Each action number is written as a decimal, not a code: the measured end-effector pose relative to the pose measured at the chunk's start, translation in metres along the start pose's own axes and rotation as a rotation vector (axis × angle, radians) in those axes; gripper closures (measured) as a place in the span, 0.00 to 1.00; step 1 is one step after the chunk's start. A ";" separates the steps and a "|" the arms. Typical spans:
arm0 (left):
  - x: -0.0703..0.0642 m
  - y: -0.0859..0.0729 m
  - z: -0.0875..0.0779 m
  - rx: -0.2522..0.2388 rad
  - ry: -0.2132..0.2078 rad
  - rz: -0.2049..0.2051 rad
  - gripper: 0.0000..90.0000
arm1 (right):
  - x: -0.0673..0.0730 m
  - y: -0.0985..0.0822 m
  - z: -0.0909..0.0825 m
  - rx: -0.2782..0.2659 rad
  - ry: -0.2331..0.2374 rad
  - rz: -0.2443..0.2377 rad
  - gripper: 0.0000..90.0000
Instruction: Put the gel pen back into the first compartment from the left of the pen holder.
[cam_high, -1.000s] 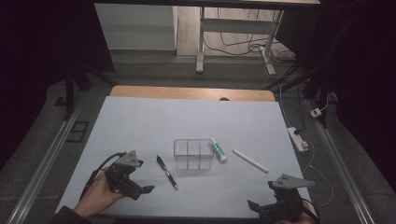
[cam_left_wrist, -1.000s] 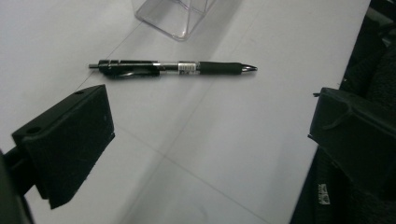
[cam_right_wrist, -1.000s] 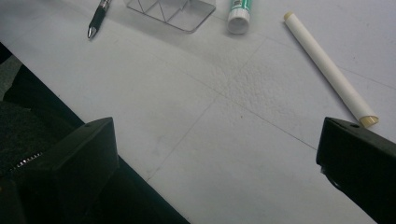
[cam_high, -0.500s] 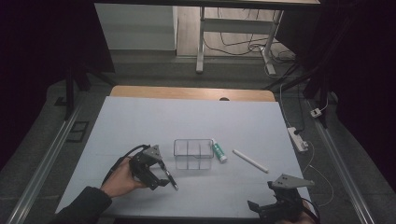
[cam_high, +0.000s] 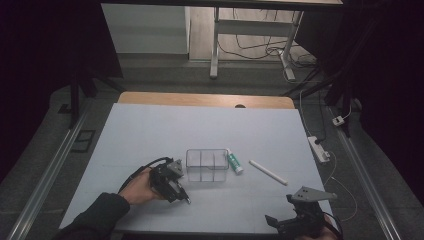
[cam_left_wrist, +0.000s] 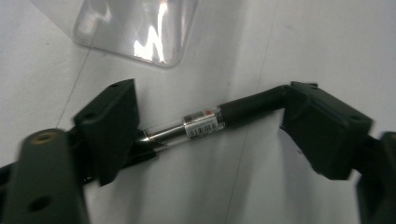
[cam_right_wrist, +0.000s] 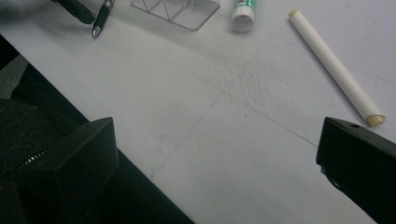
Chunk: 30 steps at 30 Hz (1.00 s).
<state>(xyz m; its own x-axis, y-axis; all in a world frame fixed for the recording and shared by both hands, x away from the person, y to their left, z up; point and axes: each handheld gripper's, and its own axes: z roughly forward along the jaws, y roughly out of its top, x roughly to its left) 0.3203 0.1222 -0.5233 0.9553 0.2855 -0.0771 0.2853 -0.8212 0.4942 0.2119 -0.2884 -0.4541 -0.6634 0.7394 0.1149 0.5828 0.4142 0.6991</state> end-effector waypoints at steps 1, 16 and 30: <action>0.000 0.000 -0.001 0.003 -0.004 -0.001 0.28 | 0.000 0.000 0.000 0.000 0.000 0.000 0.00; -0.014 -0.006 -0.012 0.078 -0.036 0.086 0.72 | 0.000 0.000 0.000 0.001 -0.001 0.000 0.00; -0.017 -0.005 -0.019 0.084 -0.089 -0.022 0.89 | 0.000 0.000 0.000 0.001 -0.001 0.000 0.00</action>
<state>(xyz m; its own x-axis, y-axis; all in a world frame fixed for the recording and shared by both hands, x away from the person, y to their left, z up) 0.3012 0.1313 -0.5078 0.9507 0.2623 -0.1653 0.3085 -0.8547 0.4175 0.2116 -0.2884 -0.4540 -0.6629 0.7400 0.1137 0.5829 0.4148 0.6987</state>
